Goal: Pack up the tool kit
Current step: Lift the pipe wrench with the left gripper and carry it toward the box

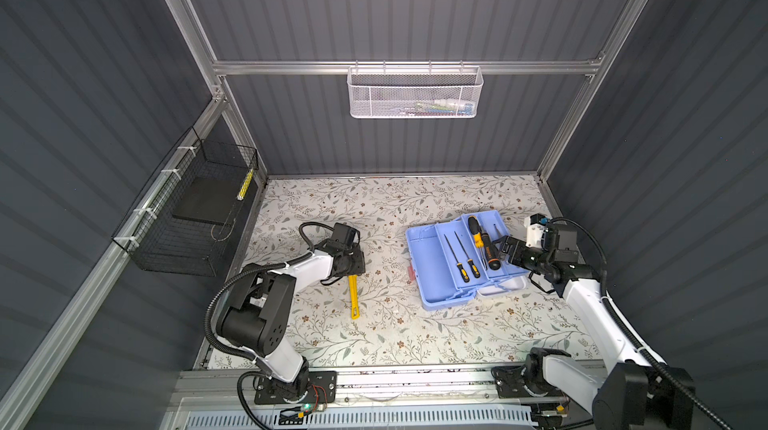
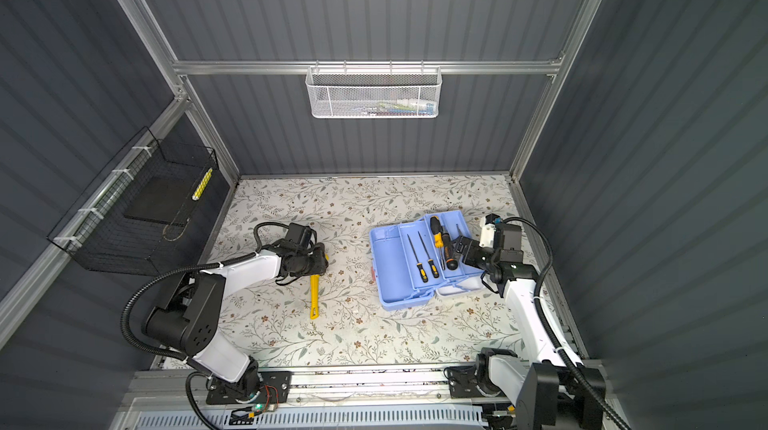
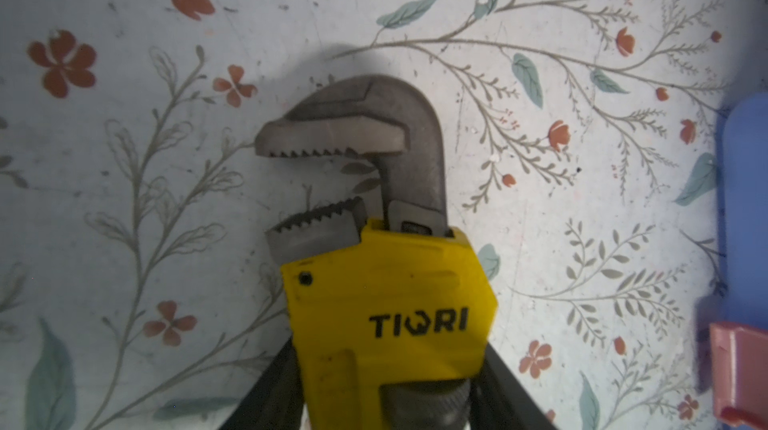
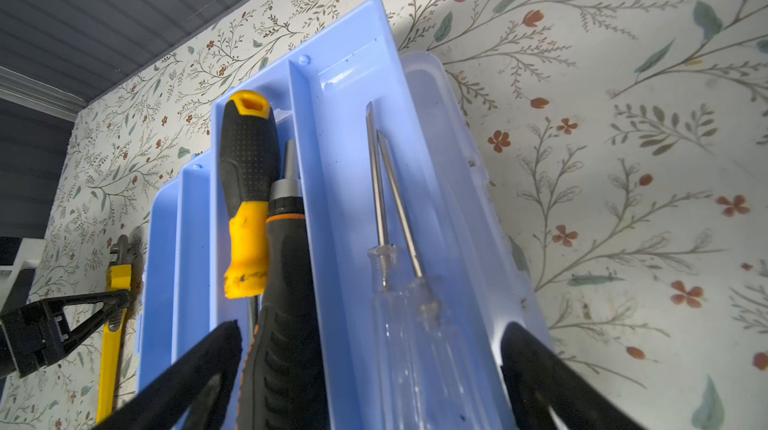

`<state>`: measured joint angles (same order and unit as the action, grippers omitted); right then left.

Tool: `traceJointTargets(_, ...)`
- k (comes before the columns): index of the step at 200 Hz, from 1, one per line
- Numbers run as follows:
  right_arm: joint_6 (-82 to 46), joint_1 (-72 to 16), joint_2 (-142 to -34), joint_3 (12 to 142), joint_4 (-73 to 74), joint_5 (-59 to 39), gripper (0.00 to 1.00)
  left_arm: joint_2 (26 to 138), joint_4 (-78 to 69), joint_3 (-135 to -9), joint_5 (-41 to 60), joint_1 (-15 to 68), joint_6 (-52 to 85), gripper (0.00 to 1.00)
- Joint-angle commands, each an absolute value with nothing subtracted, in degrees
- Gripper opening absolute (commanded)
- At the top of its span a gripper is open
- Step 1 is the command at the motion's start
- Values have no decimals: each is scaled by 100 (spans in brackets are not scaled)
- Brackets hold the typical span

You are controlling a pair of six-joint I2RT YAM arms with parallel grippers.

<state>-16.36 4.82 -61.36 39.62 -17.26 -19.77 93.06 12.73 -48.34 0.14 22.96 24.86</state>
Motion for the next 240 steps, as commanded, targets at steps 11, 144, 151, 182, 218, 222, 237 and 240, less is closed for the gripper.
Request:
traceJointTargets(11,-1886,200,-6200,3894,-1784,-2196,95,8977,1156,-4787,166,2347,2607,30)
traceJointTargets(144,-2332,-874,-6249,3820,-1565,-1986,93,8346,1466,-4943,76,2343,2576,29)
traceJointTargets(151,-2358,-918,-6255,3812,-1554,-1986,93,8356,1476,-4993,102,2338,2571,29)
traceJointTargets(182,-2477,-1126,-6258,3798,-1469,-1986,92,8429,1520,-5267,268,2338,2540,29)
traceJointTargets(218,-2557,-1248,-6257,3739,-1380,-1734,92,8491,1490,-5344,298,2347,2538,28)
traceJointTargets(222,-2558,-1255,-6258,3734,-1367,-1732,93,8506,1486,-5334,299,2347,2537,28)
traceJointTargets(237,-2562,-1257,-6249,3718,-1356,-1716,93,8569,1485,-5310,299,2347,2503,27)
traceJointTargets(240,-2562,-1257,-6249,3707,-1360,-1712,93,8576,1485,-5307,291,2347,2495,26)
